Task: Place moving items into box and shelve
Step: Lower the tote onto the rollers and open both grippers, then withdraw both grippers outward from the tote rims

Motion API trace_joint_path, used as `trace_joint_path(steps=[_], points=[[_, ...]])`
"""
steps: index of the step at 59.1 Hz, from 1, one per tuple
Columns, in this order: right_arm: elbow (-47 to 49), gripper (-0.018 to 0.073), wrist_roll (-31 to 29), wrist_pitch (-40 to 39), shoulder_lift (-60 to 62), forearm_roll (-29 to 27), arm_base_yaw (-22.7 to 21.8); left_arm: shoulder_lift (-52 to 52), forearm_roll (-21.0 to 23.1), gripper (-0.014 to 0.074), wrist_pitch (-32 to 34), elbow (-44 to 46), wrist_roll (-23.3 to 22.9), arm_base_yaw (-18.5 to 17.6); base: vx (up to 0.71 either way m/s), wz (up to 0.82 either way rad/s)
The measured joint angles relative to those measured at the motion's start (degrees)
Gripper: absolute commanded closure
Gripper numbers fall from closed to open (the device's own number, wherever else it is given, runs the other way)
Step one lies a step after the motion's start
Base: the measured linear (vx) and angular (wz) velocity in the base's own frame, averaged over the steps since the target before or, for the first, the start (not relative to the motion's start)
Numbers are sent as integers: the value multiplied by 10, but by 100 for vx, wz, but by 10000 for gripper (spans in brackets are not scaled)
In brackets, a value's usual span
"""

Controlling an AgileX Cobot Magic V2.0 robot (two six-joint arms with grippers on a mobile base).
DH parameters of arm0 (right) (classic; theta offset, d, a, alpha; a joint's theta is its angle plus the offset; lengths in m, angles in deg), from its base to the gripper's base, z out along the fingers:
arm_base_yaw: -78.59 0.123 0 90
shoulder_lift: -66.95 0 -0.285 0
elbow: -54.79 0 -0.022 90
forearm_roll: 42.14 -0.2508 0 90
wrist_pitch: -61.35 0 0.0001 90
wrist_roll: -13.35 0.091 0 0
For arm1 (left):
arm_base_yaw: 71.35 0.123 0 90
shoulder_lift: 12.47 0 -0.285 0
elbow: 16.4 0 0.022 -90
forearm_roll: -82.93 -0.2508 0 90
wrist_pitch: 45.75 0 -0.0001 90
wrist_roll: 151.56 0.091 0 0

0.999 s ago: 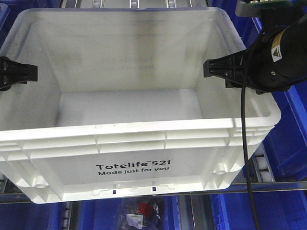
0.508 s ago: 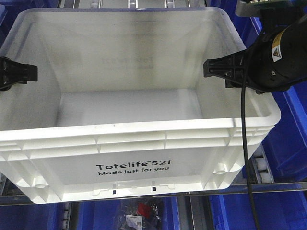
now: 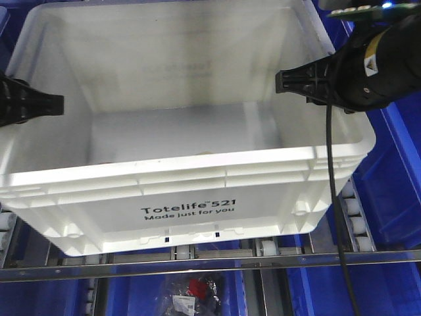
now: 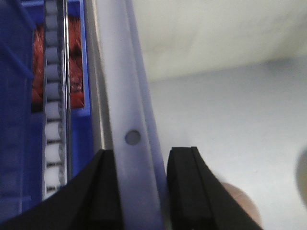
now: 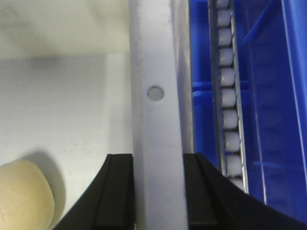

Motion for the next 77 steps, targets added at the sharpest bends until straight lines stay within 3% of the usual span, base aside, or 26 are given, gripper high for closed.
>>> trace_joint_path(steps=[8,17,26,31,41,47,55,61,77], points=[[0,449,46,-35,-48,32,-3,-32,-63,428,36,-12,-15,8,0,0],[-1,445,106,-84,-105,67,-3,-71,-139,428,69,-13,-82,31,0,0],[-1,400,140,-102,-132,102,-3,-114,-181,407,107,-13,-113,41,0,0],[-1,319,145,-101,-134,115,-5,-134,-195,344,122,-12,-122,41,0,0],[-1,100,145,-96,-134,123,-5,-143,-207,122,130,-12,-120,41,0,0],[1,35,143,-116,-124,126,-4,-132,-214,22,141,-9,-115,39,0,0],[2,26,110,-126,-90,118,-3,-92,-186,-22,127,-7,-106,38,0,0],[-6,26,56,-128,-57,88,-3,-49,-131,-8,98,-7,-84,38,0,0],[-165,37,-34,-188,107,27,-3,90,75,27,26,-37,141,38,0,0]])
